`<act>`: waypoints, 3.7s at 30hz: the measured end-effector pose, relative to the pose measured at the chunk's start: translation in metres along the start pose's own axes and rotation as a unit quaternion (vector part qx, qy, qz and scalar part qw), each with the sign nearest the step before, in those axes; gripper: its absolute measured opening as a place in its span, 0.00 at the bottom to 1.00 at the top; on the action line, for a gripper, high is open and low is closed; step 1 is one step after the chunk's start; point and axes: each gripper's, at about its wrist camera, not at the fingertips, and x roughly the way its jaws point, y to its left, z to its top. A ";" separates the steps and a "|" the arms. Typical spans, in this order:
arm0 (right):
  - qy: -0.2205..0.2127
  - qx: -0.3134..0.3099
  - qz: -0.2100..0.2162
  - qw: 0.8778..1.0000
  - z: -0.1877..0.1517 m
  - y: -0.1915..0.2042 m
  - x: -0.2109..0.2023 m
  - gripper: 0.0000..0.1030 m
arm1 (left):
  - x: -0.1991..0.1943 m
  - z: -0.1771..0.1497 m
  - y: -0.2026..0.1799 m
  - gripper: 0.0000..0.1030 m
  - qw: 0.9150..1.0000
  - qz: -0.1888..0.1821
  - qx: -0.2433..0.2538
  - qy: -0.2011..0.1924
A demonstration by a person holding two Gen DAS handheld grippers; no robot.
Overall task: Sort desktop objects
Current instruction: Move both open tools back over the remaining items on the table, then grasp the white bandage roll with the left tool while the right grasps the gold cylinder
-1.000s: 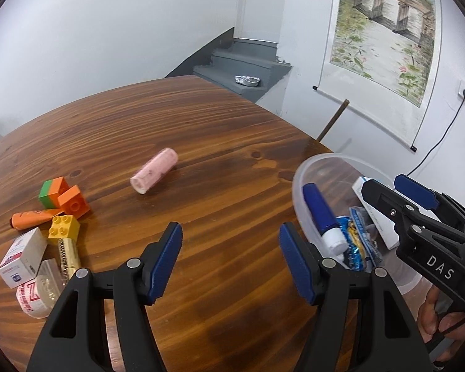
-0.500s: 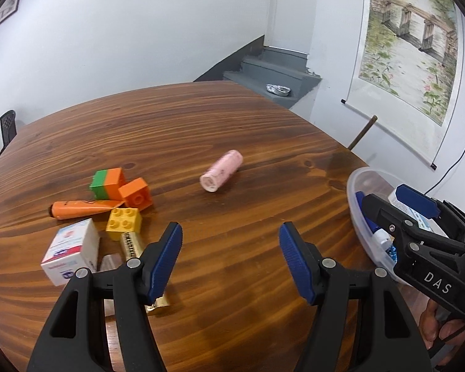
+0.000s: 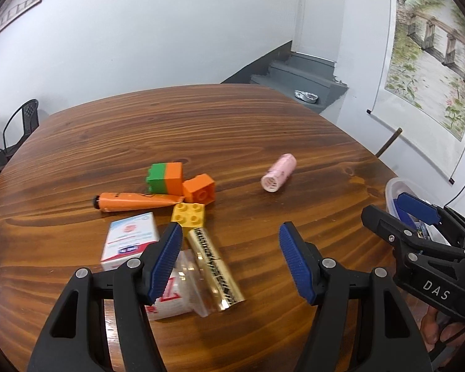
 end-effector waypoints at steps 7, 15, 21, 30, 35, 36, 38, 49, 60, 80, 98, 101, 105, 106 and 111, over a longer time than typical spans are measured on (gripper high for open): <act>0.012 -0.005 0.024 1.000 0.003 0.020 0.013 0.78 | 0.000 -0.001 0.028 0.67 0.999 0.023 -0.023 0.000; 0.031 -0.010 0.044 0.998 0.008 0.036 0.031 0.79 | 0.004 -0.003 0.055 0.67 0.998 0.050 -0.042 0.008; 0.041 -0.019 0.068 0.997 0.014 0.051 0.043 0.79 | 0.010 -0.005 0.073 0.67 0.996 0.064 -0.060 0.020; 0.063 -0.022 0.109 0.992 0.012 0.067 0.061 0.79 | 0.021 -0.010 0.091 0.67 0.993 0.079 -0.081 0.041; 0.073 -0.032 0.128 0.989 0.010 0.075 0.064 0.79 | 0.025 -0.012 0.095 0.67 0.991 0.088 -0.084 0.049; 0.074 -0.036 0.131 0.988 0.009 0.077 0.065 0.79 | 0.025 -0.012 0.096 0.67 0.991 0.086 -0.085 0.048; 0.079 -0.043 0.136 0.987 0.009 0.083 0.067 0.79 | 0.025 -0.013 0.097 0.67 0.991 0.087 -0.086 0.047; 0.112 -0.089 0.144 0.979 0.004 0.114 0.087 0.79 | 0.020 -0.014 0.125 0.67 0.986 0.106 -0.121 0.046; 0.124 -0.119 0.130 0.977 0.002 0.133 0.101 0.79 | 0.017 -0.015 0.130 0.67 0.985 0.107 -0.127 0.048; 0.126 -0.105 0.137 0.977 0.000 0.122 0.098 0.45 | 0.018 -0.015 0.125 0.67 0.988 0.082 -0.123 0.050; 0.111 -0.050 0.116 0.986 0.004 0.084 0.083 0.43 | 0.002 -0.019 0.073 0.67 0.996 -0.007 -0.076 0.035; 0.115 -0.045 0.119 0.985 0.004 0.083 0.083 0.43 | 0.001 -0.023 0.063 0.67 0.997 -0.013 -0.065 0.042; 0.119 -0.038 0.121 0.985 0.004 0.082 0.083 0.43 | 0.007 -0.027 0.057 0.67 0.997 -0.009 -0.052 0.056; 0.121 -0.033 0.125 0.984 0.004 0.081 0.083 0.43 | 0.009 -0.027 0.056 0.67 0.997 -0.008 -0.051 0.059; 0.129 -0.013 0.145 0.981 0.004 0.075 0.084 0.44 | 0.017 -0.032 0.059 0.67 0.995 -0.009 -0.056 0.077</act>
